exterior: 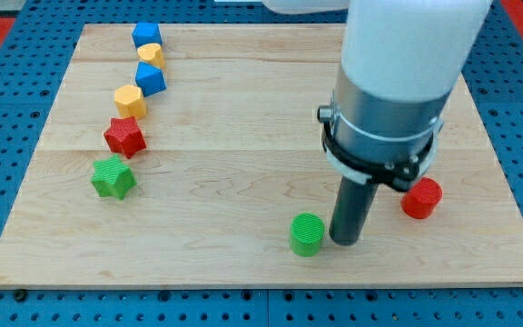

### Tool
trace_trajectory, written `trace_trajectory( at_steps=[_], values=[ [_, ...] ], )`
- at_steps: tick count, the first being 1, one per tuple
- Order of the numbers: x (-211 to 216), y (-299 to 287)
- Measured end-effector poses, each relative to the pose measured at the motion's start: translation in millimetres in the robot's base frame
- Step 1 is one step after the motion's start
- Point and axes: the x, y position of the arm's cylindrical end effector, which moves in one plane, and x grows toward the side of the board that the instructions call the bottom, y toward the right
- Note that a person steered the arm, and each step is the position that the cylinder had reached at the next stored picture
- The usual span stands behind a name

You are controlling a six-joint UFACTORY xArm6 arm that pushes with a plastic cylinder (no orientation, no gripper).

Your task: Slide the green circle to the green star

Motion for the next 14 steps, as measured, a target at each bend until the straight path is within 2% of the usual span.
trace_trajectory(
  at_steps=[1, 2, 3, 4, 7, 14],
  values=[
    [8.3, -9.5],
    [-30.9, -41.1],
    [-33.4, -64.4],
    [-33.4, -88.1],
    [-17.0, -104.8],
    [-17.0, -230.4]
  ],
)
